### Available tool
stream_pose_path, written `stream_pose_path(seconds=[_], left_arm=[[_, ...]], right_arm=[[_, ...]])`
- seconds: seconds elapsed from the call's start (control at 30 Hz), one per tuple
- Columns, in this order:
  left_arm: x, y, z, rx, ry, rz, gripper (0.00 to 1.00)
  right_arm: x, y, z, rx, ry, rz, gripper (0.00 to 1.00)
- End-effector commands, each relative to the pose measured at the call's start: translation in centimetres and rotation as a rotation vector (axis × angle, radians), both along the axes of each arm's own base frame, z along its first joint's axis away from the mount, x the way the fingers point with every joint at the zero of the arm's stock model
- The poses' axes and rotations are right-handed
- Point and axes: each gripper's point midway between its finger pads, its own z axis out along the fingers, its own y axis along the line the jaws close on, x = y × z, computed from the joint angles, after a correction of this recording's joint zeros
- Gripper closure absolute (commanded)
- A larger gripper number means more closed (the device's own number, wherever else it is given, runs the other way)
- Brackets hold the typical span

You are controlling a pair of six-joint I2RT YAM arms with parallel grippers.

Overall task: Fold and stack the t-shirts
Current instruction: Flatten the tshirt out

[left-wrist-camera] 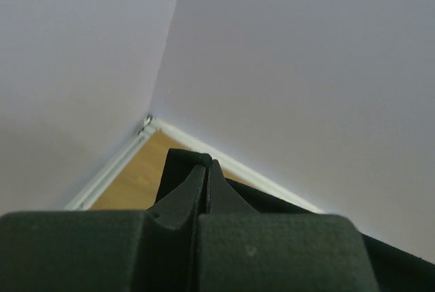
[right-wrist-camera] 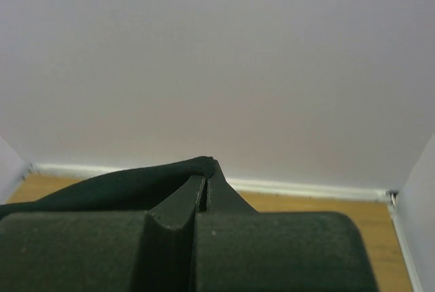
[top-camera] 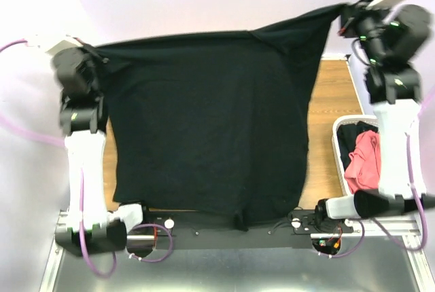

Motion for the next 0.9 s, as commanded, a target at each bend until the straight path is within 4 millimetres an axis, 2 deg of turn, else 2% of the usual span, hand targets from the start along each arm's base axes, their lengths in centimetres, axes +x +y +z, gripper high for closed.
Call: stream_pose_path(seconds=[0.0, 0.03, 0.07, 0.1, 0.13, 0.17, 0.2, 0.23, 0.27, 0.3, 0.33, 0.4, 0.43, 0.47, 0.53, 0.57, 0.63, 0.67, 0.7, 0.73, 0.87], left_arm=[[4.3, 0.4, -4.1, 0.021, 0.068, -0.019, 1.00], [5.2, 0.5, -5.5, 0.018, 0.097, -0.024, 1.00], [7.0, 0.5, -7.7, 0.007, 0.140, -0.034, 1.00], [7.9, 0.4, -9.4, 0.004, 0.174, -0.046, 1.00], [9.4, 0.6, -11.7, -0.005, 0.218, -0.053, 1.00], [10.2, 0.6, -13.1, -0.007, 0.246, -0.058, 1.00], [11.0, 0.6, -14.5, -0.010, 0.271, -0.065, 1.00], [11.8, 0.7, -15.8, -0.012, 0.300, -0.067, 1.00], [13.1, 0.9, -18.9, -0.015, 0.368, -0.072, 1.00], [13.9, 0.8, -19.8, -0.018, 0.387, -0.080, 1.00], [15.2, 0.9, -22.8, -0.031, 0.447, -0.085, 1.00], [16.5, 0.5, -25.4, -0.051, 0.494, -0.121, 1.00], [17.3, 0.4, -26.0, -0.057, 0.503, -0.131, 1.00], [18.1, 0.4, -28.9, -0.074, 0.558, -0.139, 1.00], [19.2, 0.2, -30.8, -0.089, 0.597, -0.157, 1.00], [19.6, 0.2, -33.3, -0.100, 0.648, -0.158, 1.00], [20.5, 0.5, -34.0, -0.092, 0.667, -0.151, 1.00], [20.5, 0.8, -35.9, -0.101, 0.709, -0.142, 1.00], [21.1, 0.9, -35.7, -0.096, 0.703, -0.141, 1.00], [21.3, 1.0, -36.5, -0.099, 0.716, -0.140, 1.00], [22.5, 1.0, -36.3, -0.103, 0.705, -0.143, 1.00]], right_arm=[[4.2, -1.5, -4.4, -0.038, 0.082, -0.075, 0.99], [5.2, -1.4, -5.7, -0.045, 0.110, -0.077, 0.99], [6.3, -1.5, -7.4, -0.049, 0.144, -0.079, 1.00], [8.0, -1.5, -10.1, -0.057, 0.193, -0.080, 0.99], [9.0, -1.4, -11.8, -0.060, 0.223, -0.081, 0.99], [9.7, -1.4, -13.2, -0.062, 0.246, -0.082, 0.99], [11.2, -1.4, -16.4, -0.061, 0.293, -0.080, 0.99], [11.9, -1.2, -17.8, -0.060, 0.312, -0.077, 0.99], [12.5, -1.2, -19.0, -0.058, 0.328, -0.075, 0.99], [13.2, -1.0, -20.7, -0.055, 0.353, -0.068, 0.99], [14.4, -0.9, -23.3, -0.053, 0.389, -0.063, 0.99], [15.7, -0.7, -26.1, -0.051, 0.428, -0.055, 0.99], [16.2, -0.6, -27.2, -0.050, 0.443, -0.052, 0.99], [17.3, -0.6, -29.9, -0.052, 0.490, -0.051, 0.99], [18.2, -0.5, -32.5, -0.056, 0.533, -0.051, 0.99], [18.8, -0.6, -34.7, -0.056, 0.572, -0.055, 0.99], [19.4, -0.5, -36.6, -0.051, 0.604, -0.049, 0.99], [19.7, -0.5, -37.0, -0.046, 0.609, -0.048, 0.99], [19.9, -0.4, -38.3, -0.042, 0.632, -0.044, 0.99], [20.1, -0.3, -38.7, -0.035, 0.638, -0.041, 0.99], [20.8, -0.6, -40.0, -0.026, 0.656, -0.050, 0.99]])
